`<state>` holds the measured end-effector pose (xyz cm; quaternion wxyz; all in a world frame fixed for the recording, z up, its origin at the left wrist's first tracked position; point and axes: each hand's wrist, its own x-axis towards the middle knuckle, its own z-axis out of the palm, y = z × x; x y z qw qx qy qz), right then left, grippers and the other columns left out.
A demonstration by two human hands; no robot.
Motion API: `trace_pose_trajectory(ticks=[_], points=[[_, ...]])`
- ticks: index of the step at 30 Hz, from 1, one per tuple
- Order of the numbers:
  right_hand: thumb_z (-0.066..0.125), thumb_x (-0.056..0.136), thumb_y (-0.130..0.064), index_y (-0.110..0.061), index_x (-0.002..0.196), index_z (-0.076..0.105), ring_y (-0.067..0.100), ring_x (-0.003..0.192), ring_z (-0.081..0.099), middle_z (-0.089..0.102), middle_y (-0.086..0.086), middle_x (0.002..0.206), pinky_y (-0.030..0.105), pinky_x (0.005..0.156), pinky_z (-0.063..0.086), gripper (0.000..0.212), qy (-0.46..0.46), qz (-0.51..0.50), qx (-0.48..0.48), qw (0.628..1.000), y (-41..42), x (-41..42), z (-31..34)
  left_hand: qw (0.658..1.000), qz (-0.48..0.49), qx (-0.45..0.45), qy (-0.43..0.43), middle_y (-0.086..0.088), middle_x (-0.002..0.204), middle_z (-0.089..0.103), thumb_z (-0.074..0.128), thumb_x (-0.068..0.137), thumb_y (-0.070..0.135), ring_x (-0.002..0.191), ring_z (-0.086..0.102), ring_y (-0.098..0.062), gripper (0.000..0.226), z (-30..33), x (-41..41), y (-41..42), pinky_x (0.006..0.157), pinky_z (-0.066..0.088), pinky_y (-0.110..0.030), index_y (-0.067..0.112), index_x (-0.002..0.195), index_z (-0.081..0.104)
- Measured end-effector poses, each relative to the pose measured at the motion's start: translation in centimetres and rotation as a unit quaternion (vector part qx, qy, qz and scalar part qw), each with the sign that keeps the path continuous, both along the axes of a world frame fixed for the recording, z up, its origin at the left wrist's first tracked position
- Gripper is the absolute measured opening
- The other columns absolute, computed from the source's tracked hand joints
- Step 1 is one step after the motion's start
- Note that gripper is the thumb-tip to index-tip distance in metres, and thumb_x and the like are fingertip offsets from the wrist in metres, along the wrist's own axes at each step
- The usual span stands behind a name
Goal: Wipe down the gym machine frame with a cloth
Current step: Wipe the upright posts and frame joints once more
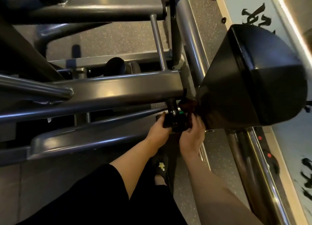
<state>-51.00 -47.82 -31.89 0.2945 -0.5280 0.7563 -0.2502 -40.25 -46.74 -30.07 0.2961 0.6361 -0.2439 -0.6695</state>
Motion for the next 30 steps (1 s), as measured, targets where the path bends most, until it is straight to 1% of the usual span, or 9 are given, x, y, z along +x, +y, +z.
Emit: trace_pose_trajectory(ticks=[6,8,10,12,14,17,21,25,30], points=[[0.045,0.091,0.006,-0.014,0.133,0.056,0.019,0.122,0.052,0.055,0.006,0.132,0.027,0.098,0.048,0.047,-0.126,-0.153,0.045,0.979,0.2,0.4,2.2,0.987,0.059,-0.087,-0.118,0.003,0.126,0.053,0.056,0.095,0.010,0.119,0.052,-0.011,0.040,0.8,-1.1,1.3,0.101,0.044,-0.028,0.023,0.132,0.048],[0.045,0.097,-0.001,-0.015,0.134,0.056,0.010,0.115,0.052,0.054,0.003,0.132,0.005,0.079,0.043,0.042,-0.170,-0.171,0.012,0.970,0.2,0.5,3.8,0.990,0.070,-0.101,-0.065,0.009,0.111,0.058,0.051,0.099,0.016,0.111,0.059,-0.012,0.027,1.8,-1.9,1.0,0.086,0.052,-0.022,0.023,0.124,0.053],[0.044,0.101,-0.008,-0.014,0.133,0.057,0.002,0.107,0.056,0.057,0.002,0.131,0.000,0.071,0.043,0.035,-0.232,-0.156,-0.027,0.960,0.2,1.2,5.3,0.993,0.034,-0.077,0.077,0.011,0.114,0.058,0.043,0.103,0.023,0.112,0.057,-0.010,0.033,3.3,-2.7,-0.2,0.087,0.051,-0.021,0.026,0.135,0.048],[0.039,0.103,-0.015,-0.017,0.133,0.056,-0.005,0.109,0.058,0.058,0.000,0.134,0.004,0.077,0.046,0.034,-0.295,-0.106,-0.040,0.949,0.3,1.9,6.6,0.986,0.034,-0.055,0.152,0.005,0.125,0.056,0.040,0.104,0.026,0.118,0.054,-0.015,0.037,4.0,-3.2,-1.5,0.101,0.046,-0.035,0.027,0.140,0.044],[0.036,0.105,-0.021,-0.025,0.141,0.047,-0.007,0.119,0.051,0.049,-0.006,0.143,0.009,0.089,0.044,0.038,-0.290,-0.029,-0.027,0.956,0.2,2.0,7.8,0.989,0.059,-0.059,0.124,-0.003,0.124,0.061,0.046,0.101,0.023,0.118,0.057,-0.021,0.031,3.6,-3.4,-2.7,0.103,0.046,-0.044,0.023,0.132,0.052],[0.044,0.101,-0.022,-0.024,0.140,0.048,0.006,0.135,0.037,0.044,-0.004,0.147,0.027,0.110,0.034,0.038,-0.059,0.086,-0.046,0.994,1.3,1.2,10.2,0.984,0.106,-0.075,0.125,-0.007,0.116,0.065,0.049,0.098,0.018,0.111,0.062,-0.023,0.021,3.1,-3.9,-4.3,0.101,0.047,-0.046,0.019,0.116,0.061],[0.051,0.088,-0.010,-0.006,0.108,0.062,0.027,0.119,0.048,0.058,0.014,0.121,0.041,0.101,0.042,0.023,0.263,0.153,-0.270,0.914,5.2,-2.3,11.0,0.980,0.075,-0.032,0.182,-0.009,0.123,0.060,0.040,0.101,0.007,0.109,0.061,-0.024,0.034,3.2,-5.6,-6.2,0.096,0.051,-0.040,0.016,0.132,0.050],[0.056,0.083,-0.001,-0.008,0.101,0.045,0.042,0.115,0.045,0.041,0.020,0.121,0.062,0.090,0.046,0.022,0.349,0.082,-0.225,0.906,6.9,-3.5,10.9,0.978,0.040,-0.016,0.205,-0.012,0.134,0.055,0.045,0.100,0.011,0.119,0.056,-0.029,0.046,2.1,-7.3,-5.6,0.103,0.045,-0.043,0.022,0.144,0.040],[0.062,0.082,-0.002,-0.002,0.095,0.057,0.044,0.124,0.045,0.046,0.029,0.130,0.061,0.096,0.045,0.014,0.369,0.088,-0.201,0.903,6.5,-3.1,11.3,0.981,0.027,-0.004,0.190,-0.007,0.134,0.055,0.041,0.100,0.010,0.122,0.051,-0.025,0.042,2.4,-8.6,-2.9,0.107,0.039,-0.047,0.021,0.140,0.046]])
